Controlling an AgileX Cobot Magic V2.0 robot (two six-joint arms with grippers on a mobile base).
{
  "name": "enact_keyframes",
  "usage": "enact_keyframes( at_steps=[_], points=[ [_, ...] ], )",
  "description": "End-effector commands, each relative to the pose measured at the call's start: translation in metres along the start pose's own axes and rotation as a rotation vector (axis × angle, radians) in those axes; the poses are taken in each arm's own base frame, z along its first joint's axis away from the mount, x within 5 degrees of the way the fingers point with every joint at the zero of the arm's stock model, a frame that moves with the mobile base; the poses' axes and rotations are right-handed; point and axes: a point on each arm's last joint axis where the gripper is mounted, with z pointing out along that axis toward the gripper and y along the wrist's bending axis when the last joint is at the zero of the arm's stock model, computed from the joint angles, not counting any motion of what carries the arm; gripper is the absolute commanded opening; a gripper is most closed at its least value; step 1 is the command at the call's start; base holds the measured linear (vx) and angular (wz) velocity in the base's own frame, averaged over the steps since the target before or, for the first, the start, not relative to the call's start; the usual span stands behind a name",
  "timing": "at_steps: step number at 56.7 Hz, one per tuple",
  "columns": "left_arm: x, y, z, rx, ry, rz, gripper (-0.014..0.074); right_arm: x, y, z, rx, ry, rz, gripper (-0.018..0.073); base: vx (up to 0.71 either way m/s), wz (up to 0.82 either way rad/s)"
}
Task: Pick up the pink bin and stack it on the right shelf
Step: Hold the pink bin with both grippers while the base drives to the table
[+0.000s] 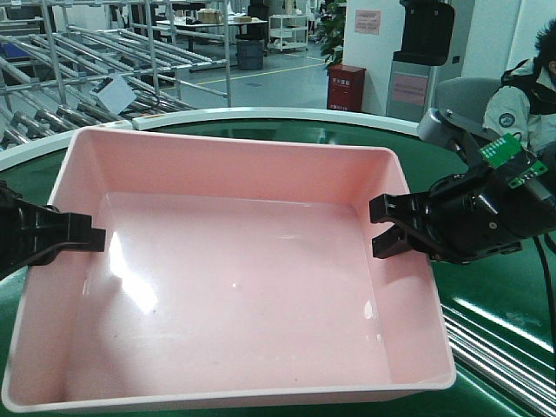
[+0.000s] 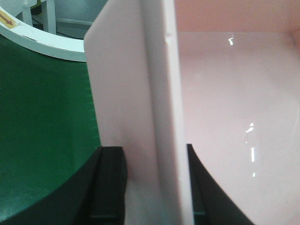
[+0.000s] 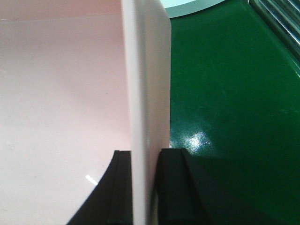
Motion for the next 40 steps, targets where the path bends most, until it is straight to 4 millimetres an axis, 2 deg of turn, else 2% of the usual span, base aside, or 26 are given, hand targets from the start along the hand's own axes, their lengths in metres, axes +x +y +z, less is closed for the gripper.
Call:
enact_keyframes(
  at_steps=[1,24,40],
  points=[
    [-0.0171,-0.0065,-0.0218,0.005,-0.158,0.031,-0.0005,-0.0149,-0.0008,-0.0246,0.036,-0.157,-0.032,-0.0008,0.00,0.00],
    [-0.0172,-0.0065,-0.0219,0.005,-0.159,0.031,-0.0005,-0.0149,-0.0008,-0.0246,0.036,-0.157,-0.032,-0.0008,-0.04,0.05],
    [-0.0170,-0.0065,-0.0218,0.005,-0.158,0.031,-0.0005,-0.0155,-0.0008,-0.0247,0.036,-0.164,-0.032,-0.0008,-0.22,0.07]
  ],
)
